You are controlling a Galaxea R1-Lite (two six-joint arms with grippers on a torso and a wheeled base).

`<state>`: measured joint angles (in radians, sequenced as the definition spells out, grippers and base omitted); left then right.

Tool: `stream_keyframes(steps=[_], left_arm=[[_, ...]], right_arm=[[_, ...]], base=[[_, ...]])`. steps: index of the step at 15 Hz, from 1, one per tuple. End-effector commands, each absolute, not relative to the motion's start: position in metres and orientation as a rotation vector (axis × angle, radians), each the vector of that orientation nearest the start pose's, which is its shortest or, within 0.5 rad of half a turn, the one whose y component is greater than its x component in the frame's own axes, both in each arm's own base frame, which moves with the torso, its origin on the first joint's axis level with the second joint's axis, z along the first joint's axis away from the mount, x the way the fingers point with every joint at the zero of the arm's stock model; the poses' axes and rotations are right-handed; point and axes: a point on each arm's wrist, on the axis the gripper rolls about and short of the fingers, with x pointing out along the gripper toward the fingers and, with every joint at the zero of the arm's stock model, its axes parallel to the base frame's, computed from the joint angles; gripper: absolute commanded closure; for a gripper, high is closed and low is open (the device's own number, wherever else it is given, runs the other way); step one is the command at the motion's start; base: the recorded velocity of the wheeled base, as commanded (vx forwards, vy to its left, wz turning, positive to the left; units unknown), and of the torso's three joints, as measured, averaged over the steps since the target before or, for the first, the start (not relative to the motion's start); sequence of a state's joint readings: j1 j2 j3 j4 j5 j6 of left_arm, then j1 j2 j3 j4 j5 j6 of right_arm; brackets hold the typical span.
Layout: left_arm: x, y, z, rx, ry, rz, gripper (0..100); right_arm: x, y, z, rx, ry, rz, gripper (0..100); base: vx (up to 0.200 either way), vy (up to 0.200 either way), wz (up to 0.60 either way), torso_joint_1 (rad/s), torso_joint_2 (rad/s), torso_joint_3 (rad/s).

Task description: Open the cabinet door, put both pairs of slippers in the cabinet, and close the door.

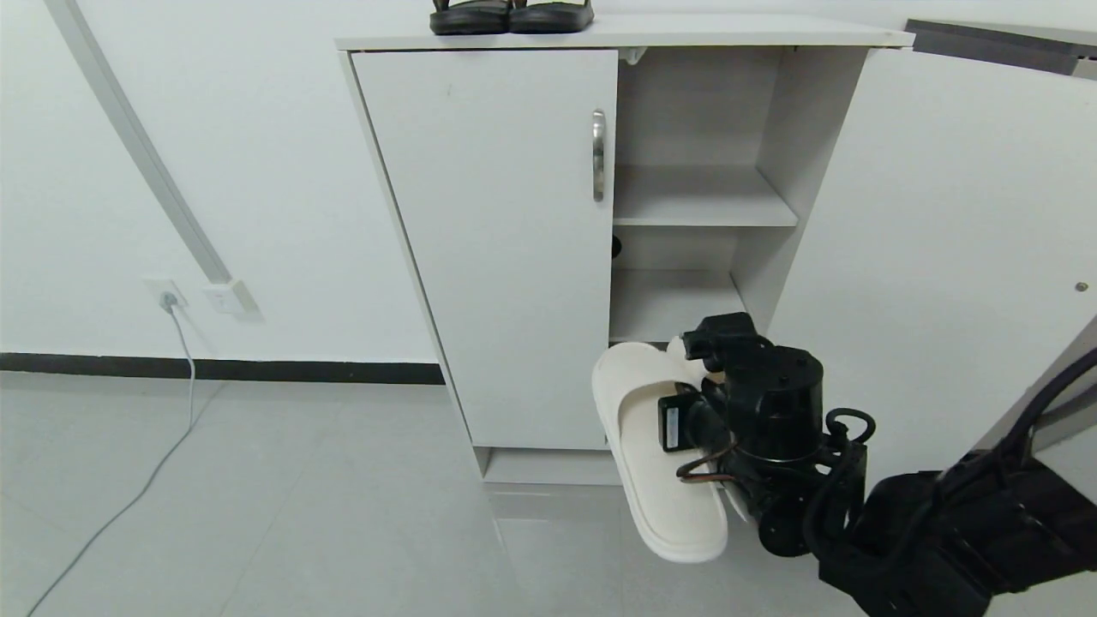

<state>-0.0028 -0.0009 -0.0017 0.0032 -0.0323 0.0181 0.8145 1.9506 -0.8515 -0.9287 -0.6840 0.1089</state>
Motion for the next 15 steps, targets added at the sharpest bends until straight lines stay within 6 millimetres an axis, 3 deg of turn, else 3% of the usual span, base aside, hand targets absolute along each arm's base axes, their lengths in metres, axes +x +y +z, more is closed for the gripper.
stream_keyframes(steps=[1,6,15], left_arm=[[-0.023,-0.001,0.076,0.018,0.004,-0.035,100],[-0.023,-0.001,0.076,0.018,0.004,-0.035,100],[-0.023,-0.001,0.076,0.018,0.004,-0.035,100]], right_arm=[[0.269,0.269,0.136,0.013,0.107,0.055,100],[0.274,0.27,0.131,0.024,0.107,0.016,100],[0.276,0.27,0.121,0.001,0.127,0.008,100]], base=[[0.0,0.0,0.0,0.0,0.0,0.0],[0.0,0.0,0.0,0.0,0.0,0.0],[0.0,-0.178,0.0,0.003,0.0,0.002]])
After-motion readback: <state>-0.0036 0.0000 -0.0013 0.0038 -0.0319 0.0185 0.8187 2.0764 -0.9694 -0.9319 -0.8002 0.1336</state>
